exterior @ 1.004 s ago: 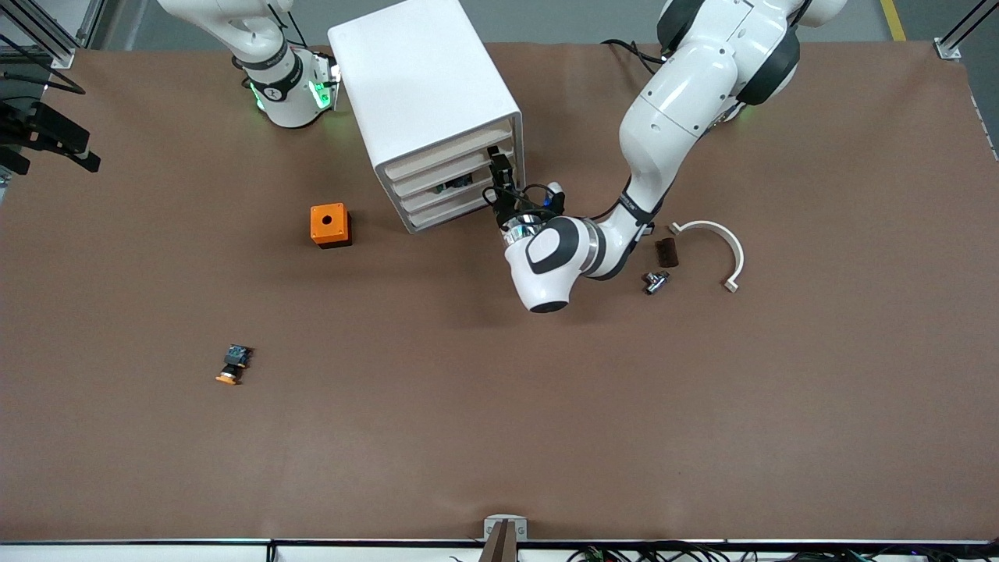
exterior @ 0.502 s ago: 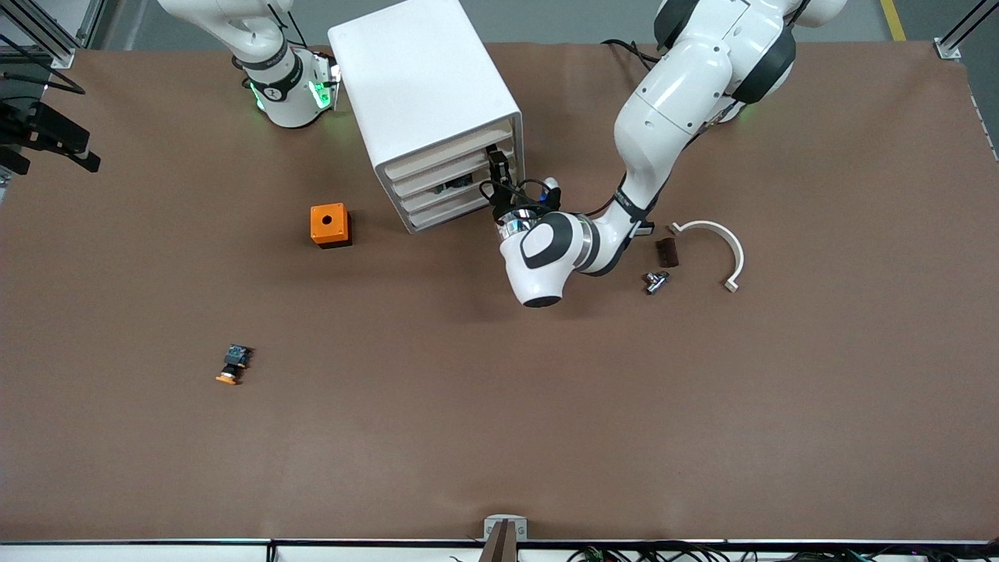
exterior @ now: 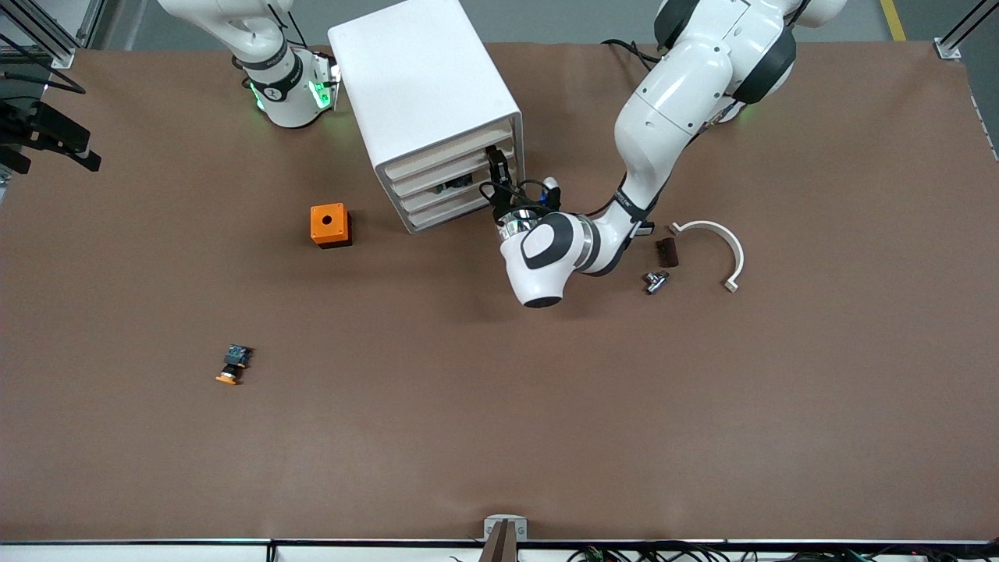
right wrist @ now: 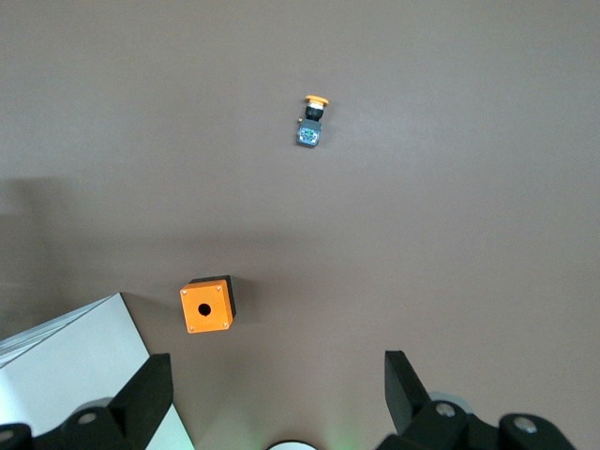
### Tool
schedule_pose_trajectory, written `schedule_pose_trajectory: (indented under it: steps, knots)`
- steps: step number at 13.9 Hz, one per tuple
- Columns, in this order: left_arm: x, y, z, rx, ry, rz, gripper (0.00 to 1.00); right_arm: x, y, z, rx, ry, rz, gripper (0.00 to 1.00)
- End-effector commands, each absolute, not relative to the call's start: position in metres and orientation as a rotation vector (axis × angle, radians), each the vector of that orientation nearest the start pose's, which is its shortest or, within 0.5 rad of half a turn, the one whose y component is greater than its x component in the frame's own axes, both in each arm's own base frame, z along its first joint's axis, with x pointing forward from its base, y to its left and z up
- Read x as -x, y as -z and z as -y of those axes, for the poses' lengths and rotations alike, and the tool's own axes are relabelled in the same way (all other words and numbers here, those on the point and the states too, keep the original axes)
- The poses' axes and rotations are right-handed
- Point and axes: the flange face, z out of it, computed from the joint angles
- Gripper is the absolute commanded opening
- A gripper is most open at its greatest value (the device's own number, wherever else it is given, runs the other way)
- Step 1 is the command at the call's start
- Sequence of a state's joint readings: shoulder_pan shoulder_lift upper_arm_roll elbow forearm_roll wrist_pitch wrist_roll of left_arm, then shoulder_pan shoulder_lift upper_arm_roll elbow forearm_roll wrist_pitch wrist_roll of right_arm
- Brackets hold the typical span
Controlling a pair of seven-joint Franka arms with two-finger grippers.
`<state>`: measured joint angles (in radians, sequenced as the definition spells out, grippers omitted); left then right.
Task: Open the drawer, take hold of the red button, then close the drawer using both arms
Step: 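Pull the drawer open with the left gripper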
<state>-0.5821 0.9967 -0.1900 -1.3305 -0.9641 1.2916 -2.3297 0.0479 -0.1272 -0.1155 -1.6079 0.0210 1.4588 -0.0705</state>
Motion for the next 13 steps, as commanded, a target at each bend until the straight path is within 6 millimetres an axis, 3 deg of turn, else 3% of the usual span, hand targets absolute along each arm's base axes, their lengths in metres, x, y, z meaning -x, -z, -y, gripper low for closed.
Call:
schedule_pose_trajectory:
  steps: [1,3,6,9,11,13]
  knots:
    - [-0.428,-0.173,0.495,1.075,-1.401,1.504,0.09,-0.493,-0.672,0.045,3.101,-0.023,-0.01,1.0]
    - [-0.447,-0.172,0.479,1.042,-1.437,1.53,0.1,-0.494,-0.675,0.046,3.103,-0.028,-0.027,1.0]
    - [-0.472,-0.176,0.46,0.989,-1.504,1.564,0.13,-0.503,-0.66,0.051,3.11,-0.076,-0.029,1.0]
    - [-0.496,-0.176,0.436,0.938,-1.547,1.603,0.14,-0.529,-0.624,0.059,3.121,-0.157,-0.047,1.0]
    - [-0.509,-0.175,0.422,0.918,-1.564,1.628,0.15,-0.555,-0.582,0.058,3.121,-0.26,-0.041,1.0]
    - [-0.519,-0.175,0.409,0.904,-1.58,1.649,0.16,-0.569,-0.557,0.061,3.123,-0.325,-0.044,1.0]
